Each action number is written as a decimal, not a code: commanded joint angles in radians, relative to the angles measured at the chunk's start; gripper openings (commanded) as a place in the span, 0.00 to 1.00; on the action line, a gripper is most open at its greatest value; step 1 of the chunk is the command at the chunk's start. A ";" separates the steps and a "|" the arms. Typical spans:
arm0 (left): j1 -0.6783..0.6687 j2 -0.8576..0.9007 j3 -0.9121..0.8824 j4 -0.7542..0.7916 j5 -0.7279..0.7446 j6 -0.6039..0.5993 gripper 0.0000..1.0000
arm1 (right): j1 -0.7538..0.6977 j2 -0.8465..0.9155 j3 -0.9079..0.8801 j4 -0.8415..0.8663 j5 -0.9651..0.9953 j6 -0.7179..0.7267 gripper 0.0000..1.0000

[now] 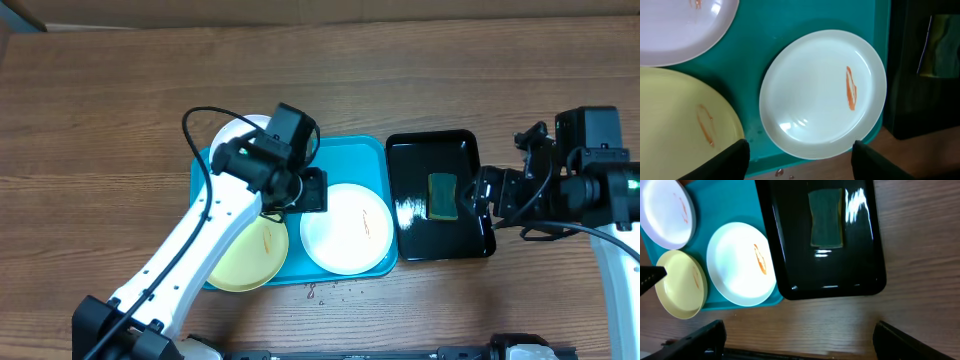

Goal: Clean dirty plates on tray and stack at the side

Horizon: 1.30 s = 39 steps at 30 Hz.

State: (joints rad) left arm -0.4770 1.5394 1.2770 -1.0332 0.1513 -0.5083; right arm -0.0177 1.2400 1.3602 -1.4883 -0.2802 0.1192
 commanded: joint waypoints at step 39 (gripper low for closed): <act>-0.021 0.014 -0.392 0.468 -0.089 -0.150 0.39 | 0.053 0.025 -0.314 0.394 0.018 0.046 0.94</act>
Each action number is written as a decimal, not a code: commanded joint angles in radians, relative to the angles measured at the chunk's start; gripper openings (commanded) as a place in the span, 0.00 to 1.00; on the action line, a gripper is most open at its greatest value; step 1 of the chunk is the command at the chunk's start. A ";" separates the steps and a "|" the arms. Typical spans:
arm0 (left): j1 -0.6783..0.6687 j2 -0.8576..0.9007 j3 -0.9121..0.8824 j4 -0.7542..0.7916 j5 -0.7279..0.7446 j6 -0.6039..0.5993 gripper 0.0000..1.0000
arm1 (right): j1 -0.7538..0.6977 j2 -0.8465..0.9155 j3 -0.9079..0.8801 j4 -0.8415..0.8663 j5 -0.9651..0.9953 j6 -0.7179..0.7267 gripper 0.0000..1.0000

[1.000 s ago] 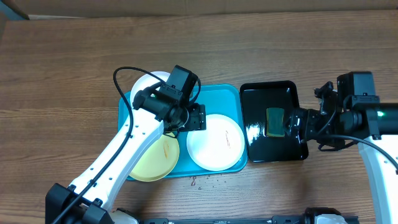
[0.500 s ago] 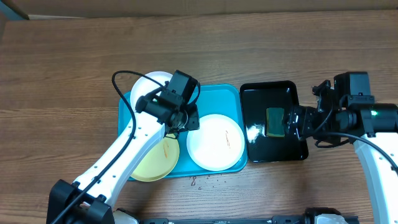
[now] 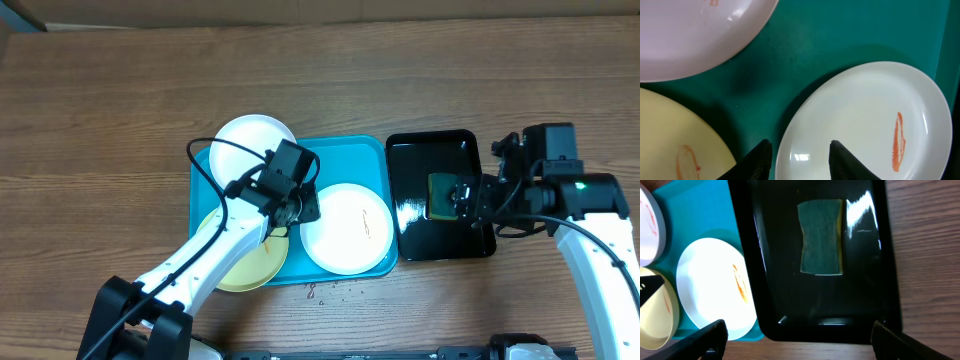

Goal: Clean dirty plates on tray and stack at the side

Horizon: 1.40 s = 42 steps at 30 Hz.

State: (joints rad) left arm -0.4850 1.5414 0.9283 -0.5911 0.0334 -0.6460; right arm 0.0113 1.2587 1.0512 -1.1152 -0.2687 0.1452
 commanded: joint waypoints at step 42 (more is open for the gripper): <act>-0.031 0.136 -0.070 0.096 0.009 -0.012 0.21 | 0.125 0.505 -0.005 0.164 0.145 0.095 0.34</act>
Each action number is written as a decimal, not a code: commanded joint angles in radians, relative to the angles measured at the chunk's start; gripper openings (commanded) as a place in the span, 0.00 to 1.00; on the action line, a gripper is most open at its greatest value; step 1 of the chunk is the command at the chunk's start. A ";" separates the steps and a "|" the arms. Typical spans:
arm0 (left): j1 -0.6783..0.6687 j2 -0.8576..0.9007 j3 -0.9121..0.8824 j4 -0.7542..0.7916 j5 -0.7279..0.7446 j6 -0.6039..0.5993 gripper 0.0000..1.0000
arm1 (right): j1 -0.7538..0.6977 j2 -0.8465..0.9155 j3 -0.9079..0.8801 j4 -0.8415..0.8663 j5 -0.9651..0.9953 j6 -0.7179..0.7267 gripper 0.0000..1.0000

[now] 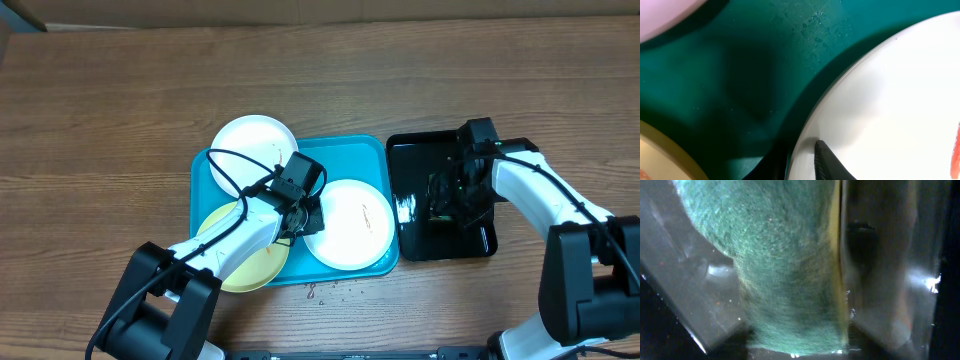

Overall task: Clean dirty plates on tray and stack at the side
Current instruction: 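Grasp the green-yellow sponge in the black tray with the right gripper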

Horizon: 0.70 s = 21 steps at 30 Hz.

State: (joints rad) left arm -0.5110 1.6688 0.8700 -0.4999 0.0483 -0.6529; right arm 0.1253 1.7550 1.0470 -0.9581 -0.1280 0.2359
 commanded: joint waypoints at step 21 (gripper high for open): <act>0.001 0.008 -0.002 0.037 -0.073 0.048 0.52 | 0.143 0.009 0.037 0.041 0.191 0.031 0.69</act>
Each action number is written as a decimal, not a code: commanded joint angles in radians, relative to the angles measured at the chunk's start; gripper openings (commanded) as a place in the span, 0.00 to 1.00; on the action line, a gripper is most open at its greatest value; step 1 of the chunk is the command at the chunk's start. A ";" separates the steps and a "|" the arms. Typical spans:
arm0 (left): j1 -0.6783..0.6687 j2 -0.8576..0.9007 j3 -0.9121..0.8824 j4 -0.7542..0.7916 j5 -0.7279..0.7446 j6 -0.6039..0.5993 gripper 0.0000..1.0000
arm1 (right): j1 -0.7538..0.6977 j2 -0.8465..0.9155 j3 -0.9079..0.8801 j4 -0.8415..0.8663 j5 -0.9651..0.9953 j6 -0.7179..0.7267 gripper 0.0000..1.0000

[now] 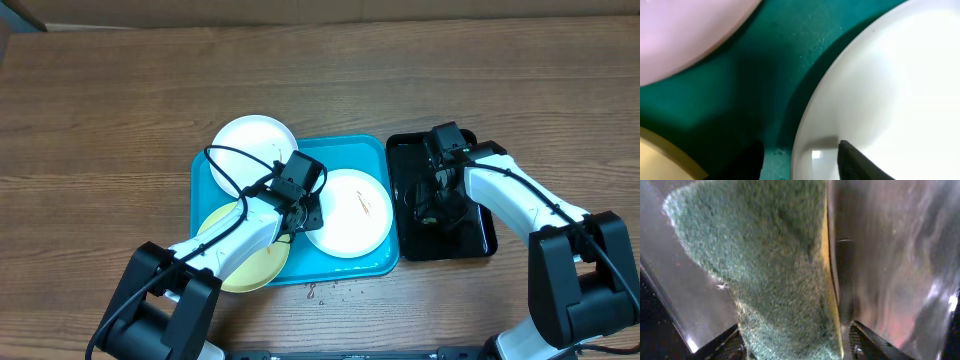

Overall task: Clean dirty plates on tray and stack at the side
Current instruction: 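Grasp the green-yellow sponge in the black tray with the right gripper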

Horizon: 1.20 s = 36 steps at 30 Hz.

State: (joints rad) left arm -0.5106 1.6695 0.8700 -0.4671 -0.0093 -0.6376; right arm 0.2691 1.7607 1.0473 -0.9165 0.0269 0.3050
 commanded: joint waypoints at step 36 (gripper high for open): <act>0.000 0.008 -0.001 0.076 -0.050 0.137 0.33 | -0.001 0.014 -0.018 0.259 0.055 -0.077 0.06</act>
State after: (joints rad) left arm -0.5098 1.6695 0.8700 -0.3950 -0.0353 -0.5167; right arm 0.2691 1.7725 1.0256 -0.6575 0.0696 0.2264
